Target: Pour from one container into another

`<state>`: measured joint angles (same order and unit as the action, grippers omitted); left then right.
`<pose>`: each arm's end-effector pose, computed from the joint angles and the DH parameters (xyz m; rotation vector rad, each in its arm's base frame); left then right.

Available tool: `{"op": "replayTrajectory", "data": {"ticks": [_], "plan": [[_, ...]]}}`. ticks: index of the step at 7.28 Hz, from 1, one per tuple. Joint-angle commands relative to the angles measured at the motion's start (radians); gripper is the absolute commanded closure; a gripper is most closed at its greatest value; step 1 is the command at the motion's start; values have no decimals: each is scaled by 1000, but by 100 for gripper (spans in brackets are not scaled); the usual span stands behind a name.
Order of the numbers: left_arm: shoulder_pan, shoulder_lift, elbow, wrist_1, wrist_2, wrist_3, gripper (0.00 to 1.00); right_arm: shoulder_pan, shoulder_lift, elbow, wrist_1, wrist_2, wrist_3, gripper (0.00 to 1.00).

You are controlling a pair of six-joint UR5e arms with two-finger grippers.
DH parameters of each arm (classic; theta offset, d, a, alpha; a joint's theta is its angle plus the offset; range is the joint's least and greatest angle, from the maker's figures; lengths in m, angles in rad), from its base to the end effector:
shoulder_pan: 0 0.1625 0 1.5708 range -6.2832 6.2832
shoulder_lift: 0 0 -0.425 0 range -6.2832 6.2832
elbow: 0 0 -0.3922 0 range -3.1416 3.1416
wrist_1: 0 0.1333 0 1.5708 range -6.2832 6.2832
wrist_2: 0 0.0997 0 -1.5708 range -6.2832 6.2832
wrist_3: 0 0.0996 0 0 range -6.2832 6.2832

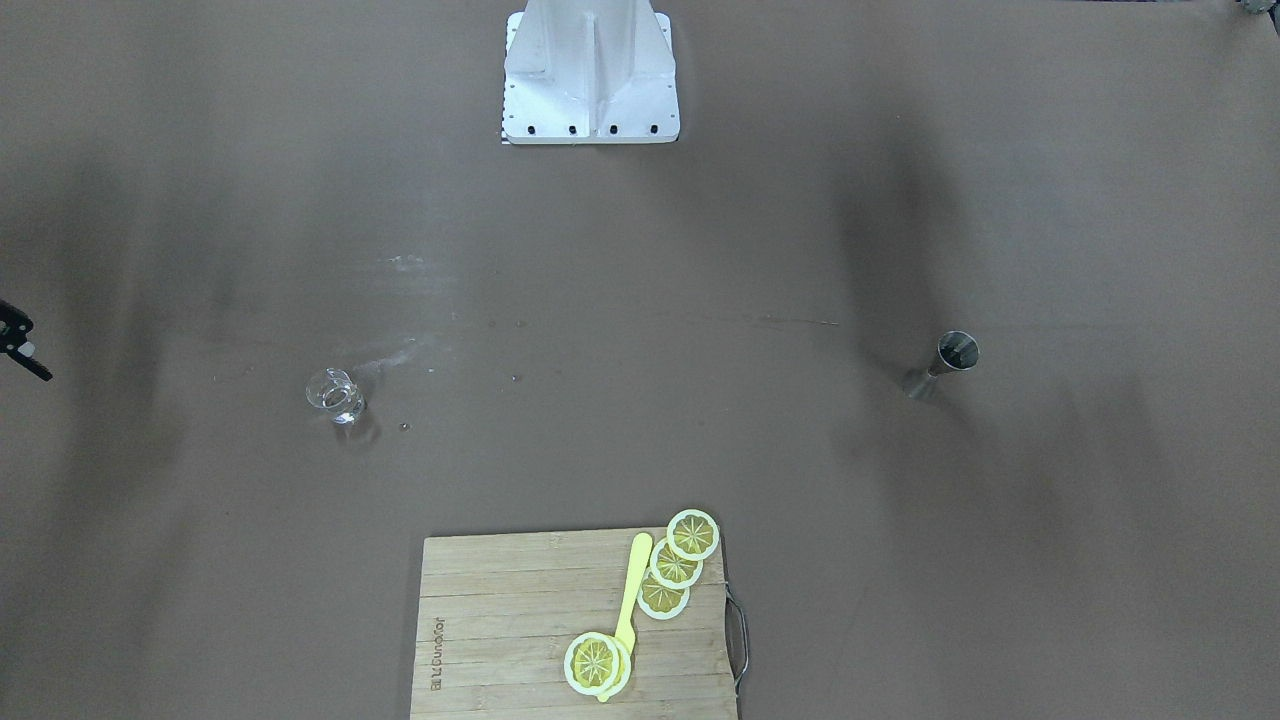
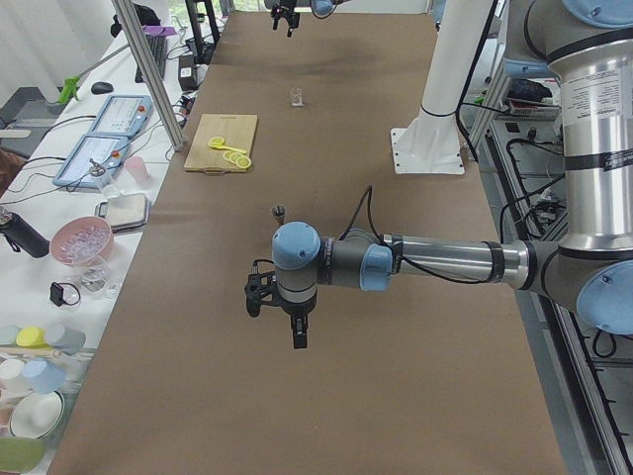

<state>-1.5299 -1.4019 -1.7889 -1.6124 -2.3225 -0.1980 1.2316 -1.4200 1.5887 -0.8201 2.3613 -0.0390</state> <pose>-0.0478 -0.4285 0.6256 -0.0036 0.7565 -0.1154 -0.1296 -0.5552 0.4800 0.7633 -0.8695 -0.6985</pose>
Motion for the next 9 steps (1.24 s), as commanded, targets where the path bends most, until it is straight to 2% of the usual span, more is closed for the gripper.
{"op": "replayTrajectory", "data": {"ticks": [1, 4, 7, 9], "plan": [[-1, 0, 0, 0, 0, -1, 1, -76, -3, 2, 102, -5, 1, 0], [-1, -2, -1, 0, 0, -1, 1, -159, -20, -25, 295, -5, -1, 0], [1, -5, -4, 0, -2, -4, 1, -225, -25, -55, 464, -114, -2, 0], [2, -11, -4, 0, -2, -6, 1, -286, -25, -123, 600, -129, -1, 0]]}}
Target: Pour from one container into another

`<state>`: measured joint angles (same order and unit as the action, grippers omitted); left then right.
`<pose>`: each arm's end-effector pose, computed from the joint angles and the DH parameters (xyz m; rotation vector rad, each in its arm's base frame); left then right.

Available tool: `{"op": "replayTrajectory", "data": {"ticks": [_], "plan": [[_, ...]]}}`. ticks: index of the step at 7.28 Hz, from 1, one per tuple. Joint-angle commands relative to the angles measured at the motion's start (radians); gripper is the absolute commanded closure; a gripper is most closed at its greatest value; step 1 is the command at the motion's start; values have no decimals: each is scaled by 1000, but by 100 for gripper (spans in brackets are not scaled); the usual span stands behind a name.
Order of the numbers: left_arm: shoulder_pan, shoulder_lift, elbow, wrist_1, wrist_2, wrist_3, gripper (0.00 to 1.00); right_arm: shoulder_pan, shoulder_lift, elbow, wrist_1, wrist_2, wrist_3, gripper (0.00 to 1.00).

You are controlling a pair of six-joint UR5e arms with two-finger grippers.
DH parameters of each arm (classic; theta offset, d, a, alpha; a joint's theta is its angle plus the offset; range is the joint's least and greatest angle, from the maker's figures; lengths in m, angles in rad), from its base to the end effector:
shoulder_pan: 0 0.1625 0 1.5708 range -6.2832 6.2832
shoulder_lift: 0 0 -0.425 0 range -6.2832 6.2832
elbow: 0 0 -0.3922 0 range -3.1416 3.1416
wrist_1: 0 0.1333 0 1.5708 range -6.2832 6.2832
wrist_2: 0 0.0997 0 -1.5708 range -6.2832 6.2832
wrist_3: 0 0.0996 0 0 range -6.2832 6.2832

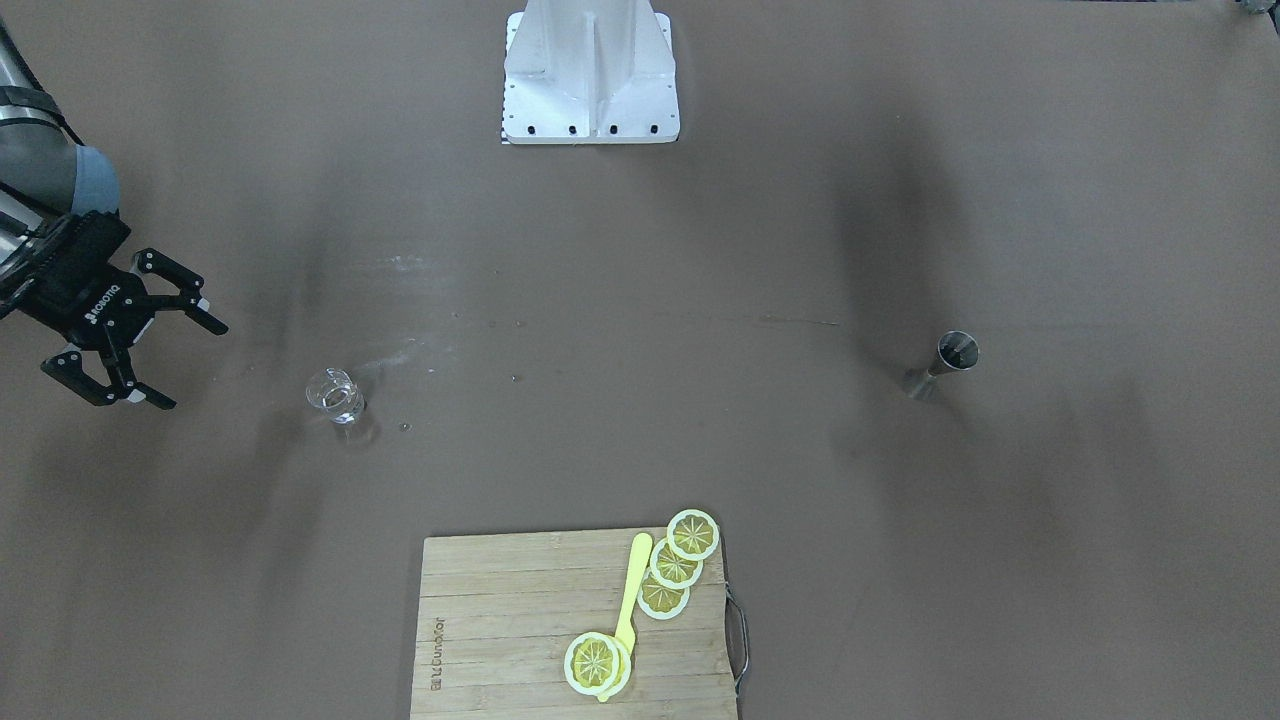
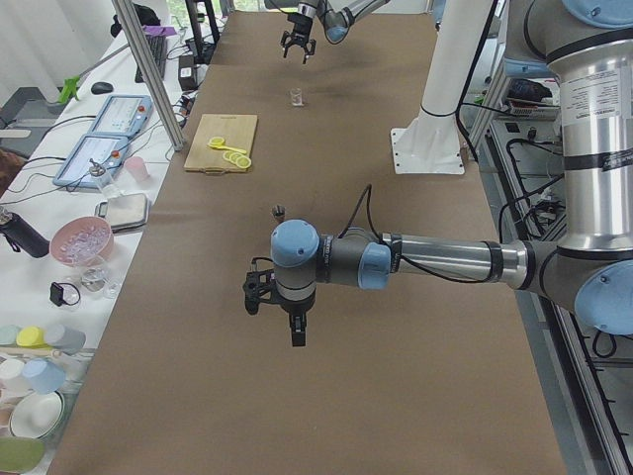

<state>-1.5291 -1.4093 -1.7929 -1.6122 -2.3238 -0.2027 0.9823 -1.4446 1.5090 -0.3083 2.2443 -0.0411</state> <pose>-0.0472 -0.4321 0.6204 0.0047 0.7590 -0.1148 -0.2431 -0.4924 0.4809 1.1141 -0.9285 -0.9649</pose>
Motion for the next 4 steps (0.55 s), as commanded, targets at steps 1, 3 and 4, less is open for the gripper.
{"op": "replayTrajectory", "data": {"ticks": [1, 3, 4], "plan": [[1, -10, 0, 5, -2, -9, 1, -66, 0, -76, 139, -2, 3, 0], [20, -101, 67, 18, -12, -144, 1, -87, 36, -136, 169, 70, 4, 0], [38, -124, 78, 28, -12, -150, 1, -52, 91, -204, 175, 124, 9, 0]]}}
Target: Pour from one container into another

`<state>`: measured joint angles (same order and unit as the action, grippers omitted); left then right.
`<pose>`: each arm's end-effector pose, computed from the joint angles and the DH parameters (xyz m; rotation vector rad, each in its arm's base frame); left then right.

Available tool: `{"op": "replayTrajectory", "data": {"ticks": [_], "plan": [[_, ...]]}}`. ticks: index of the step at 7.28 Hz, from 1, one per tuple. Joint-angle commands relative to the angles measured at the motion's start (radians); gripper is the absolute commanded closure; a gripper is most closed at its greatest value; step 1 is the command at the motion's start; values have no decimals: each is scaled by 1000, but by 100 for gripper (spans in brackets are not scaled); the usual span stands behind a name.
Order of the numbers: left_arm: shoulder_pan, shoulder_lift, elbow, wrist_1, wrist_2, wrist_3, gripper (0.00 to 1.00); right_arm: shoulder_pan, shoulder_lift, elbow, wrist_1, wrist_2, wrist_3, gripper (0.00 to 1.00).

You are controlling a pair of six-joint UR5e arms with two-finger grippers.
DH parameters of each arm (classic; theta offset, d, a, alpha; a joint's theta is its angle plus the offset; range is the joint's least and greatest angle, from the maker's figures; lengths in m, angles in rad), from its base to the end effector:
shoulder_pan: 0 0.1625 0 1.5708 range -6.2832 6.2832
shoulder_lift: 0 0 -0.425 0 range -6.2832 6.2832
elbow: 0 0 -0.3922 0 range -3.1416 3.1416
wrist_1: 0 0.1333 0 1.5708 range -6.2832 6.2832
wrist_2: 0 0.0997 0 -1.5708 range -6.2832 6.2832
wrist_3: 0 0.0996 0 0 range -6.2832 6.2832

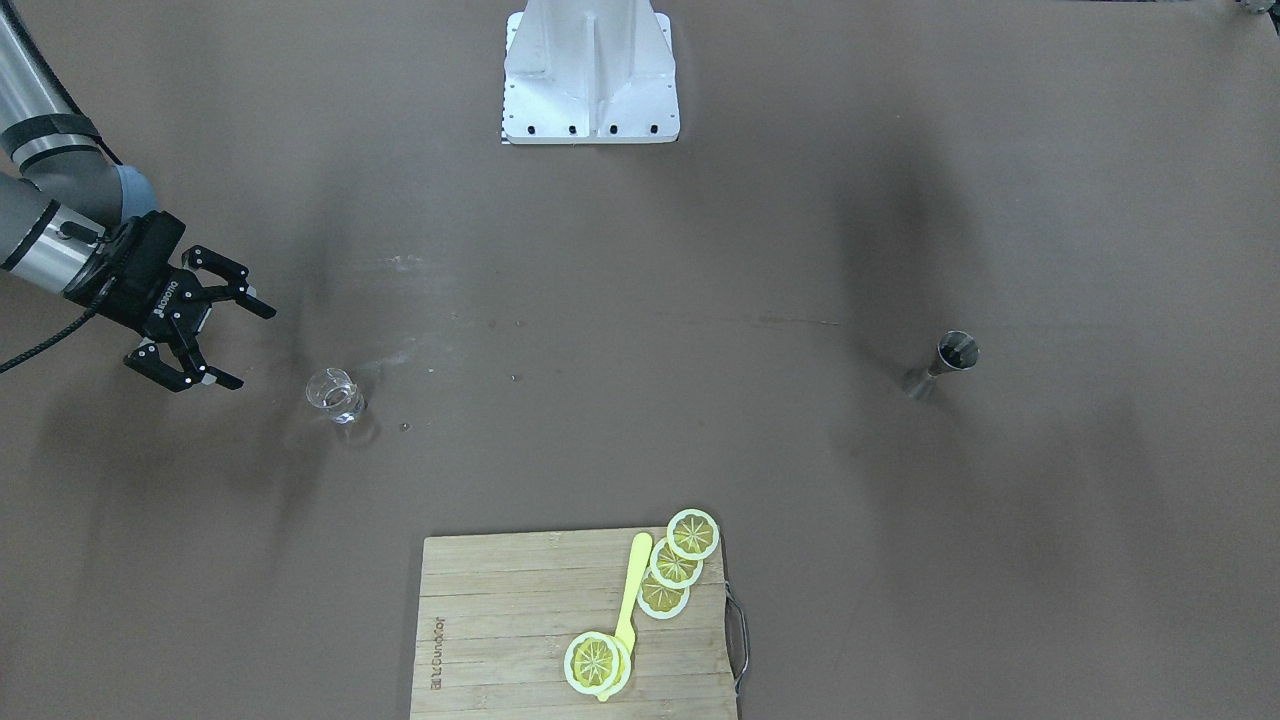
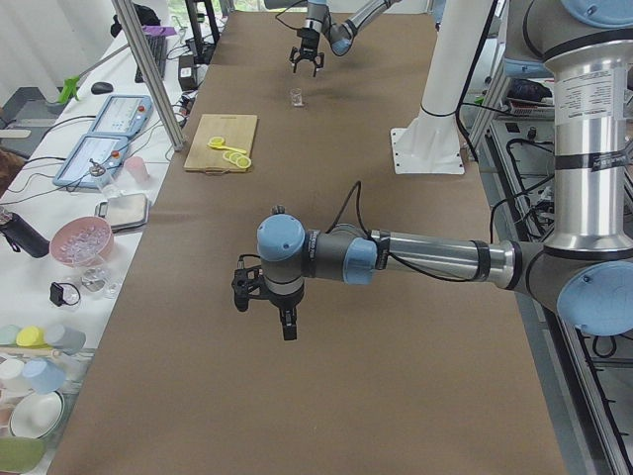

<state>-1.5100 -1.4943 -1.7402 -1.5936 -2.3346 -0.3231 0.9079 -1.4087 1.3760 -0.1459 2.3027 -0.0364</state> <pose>-0.0360 -0.4684 0.6098 -0.0376 0.7713 -0.2050 -0.2866 -0.4755 0.5098 1.1269 -1.0356 -1.0712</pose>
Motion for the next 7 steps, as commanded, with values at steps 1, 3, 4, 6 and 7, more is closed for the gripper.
{"op": "replayTrajectory", "data": {"ticks": [1, 3, 4, 6, 7], "plan": [[23, -55, 16, 35, -2, -45, 1, 31, 62, -81, 11, 67, 6, 0], [33, -162, 1, 165, -3, -83, 1, 34, 63, -92, 12, 67, 6, 0], [62, -212, -39, 281, -3, -85, 1, 35, 63, -94, 12, 67, 6, 0], [169, -323, -85, 400, -2, -122, 1, 36, 63, -100, 12, 66, 73, 0], [181, -342, -103, 396, -3, -176, 1, 34, 63, -98, 12, 66, 88, 0]]}}
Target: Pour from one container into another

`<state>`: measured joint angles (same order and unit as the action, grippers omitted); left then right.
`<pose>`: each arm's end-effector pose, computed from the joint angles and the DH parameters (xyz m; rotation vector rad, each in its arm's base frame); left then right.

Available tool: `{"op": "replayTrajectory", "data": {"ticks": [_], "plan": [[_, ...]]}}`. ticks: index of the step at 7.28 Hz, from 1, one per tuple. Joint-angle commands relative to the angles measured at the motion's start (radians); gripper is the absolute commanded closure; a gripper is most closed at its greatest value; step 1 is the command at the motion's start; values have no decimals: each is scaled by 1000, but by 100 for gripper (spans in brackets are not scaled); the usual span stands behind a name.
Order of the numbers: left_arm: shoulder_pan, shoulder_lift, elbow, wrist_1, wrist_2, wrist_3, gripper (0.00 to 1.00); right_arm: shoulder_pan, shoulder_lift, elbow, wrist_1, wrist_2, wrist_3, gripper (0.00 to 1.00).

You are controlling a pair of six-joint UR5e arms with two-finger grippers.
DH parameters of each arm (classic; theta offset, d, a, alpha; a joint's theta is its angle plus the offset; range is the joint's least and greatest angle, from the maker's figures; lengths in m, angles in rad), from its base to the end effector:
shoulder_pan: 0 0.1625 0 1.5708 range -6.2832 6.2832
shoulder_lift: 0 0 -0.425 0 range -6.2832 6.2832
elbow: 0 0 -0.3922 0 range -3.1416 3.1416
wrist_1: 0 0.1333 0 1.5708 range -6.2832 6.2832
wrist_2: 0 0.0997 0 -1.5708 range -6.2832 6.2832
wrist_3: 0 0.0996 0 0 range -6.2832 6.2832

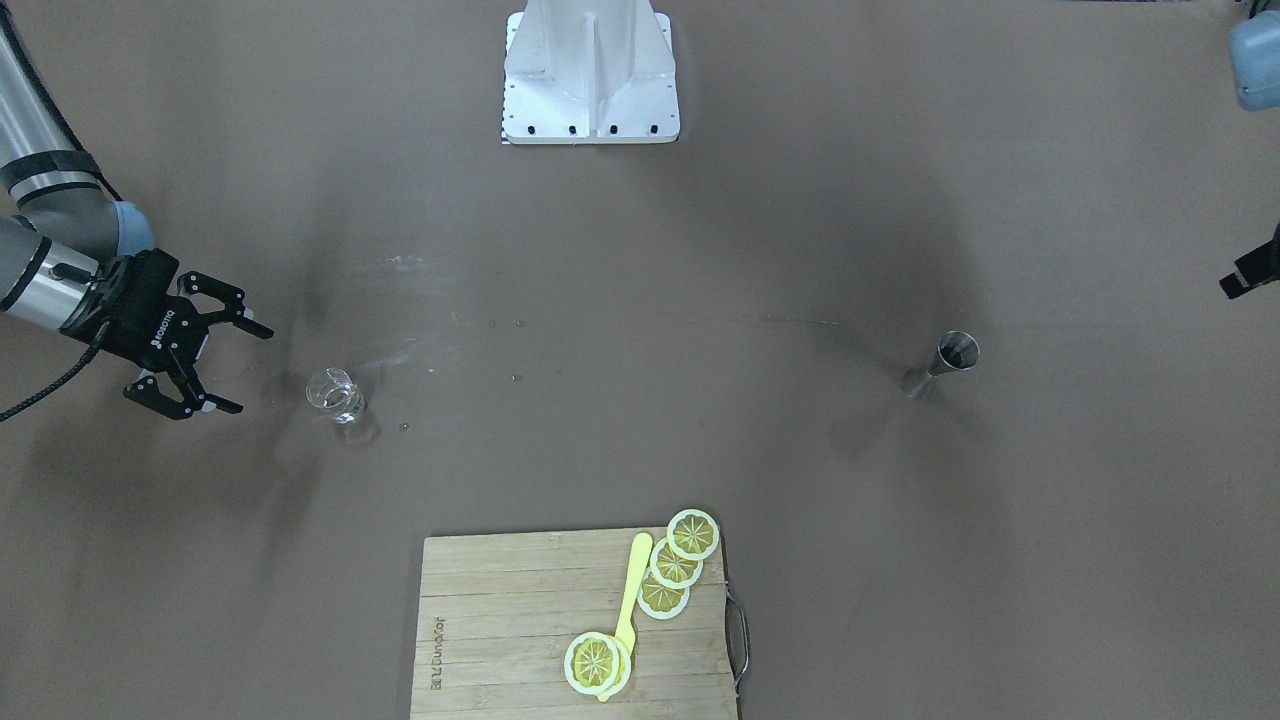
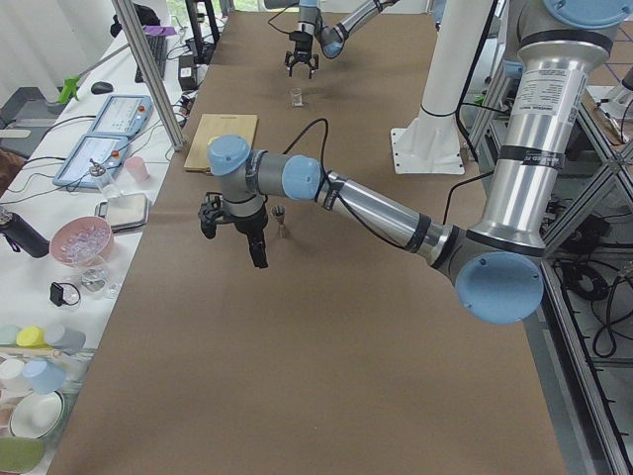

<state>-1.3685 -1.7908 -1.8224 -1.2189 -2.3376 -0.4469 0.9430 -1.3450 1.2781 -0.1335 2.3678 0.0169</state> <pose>0.0476 -0.5514 0.4584 -0.1366 0.7633 -0.1863 -0.2872 -0.5014 0.5191 1.0589 -1.0860 -1.0376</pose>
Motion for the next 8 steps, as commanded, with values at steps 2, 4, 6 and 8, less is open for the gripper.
{"op": "replayTrajectory", "data": {"ticks": [2, 4, 6, 8], "plan": [[80, -61, -90, 10, -2, -72, 1, 0, -3, 7, 3, 2, 38, 0], [182, -65, -123, -171, 14, -288, 1, -1, -6, 27, 8, -13, 41, 0], [338, 9, -170, -420, 116, -581, 1, -3, -3, 29, 8, -35, 67, 0], [534, 169, -278, -580, 377, -682, 1, -4, -3, 41, 35, -57, 104, 0]]}}
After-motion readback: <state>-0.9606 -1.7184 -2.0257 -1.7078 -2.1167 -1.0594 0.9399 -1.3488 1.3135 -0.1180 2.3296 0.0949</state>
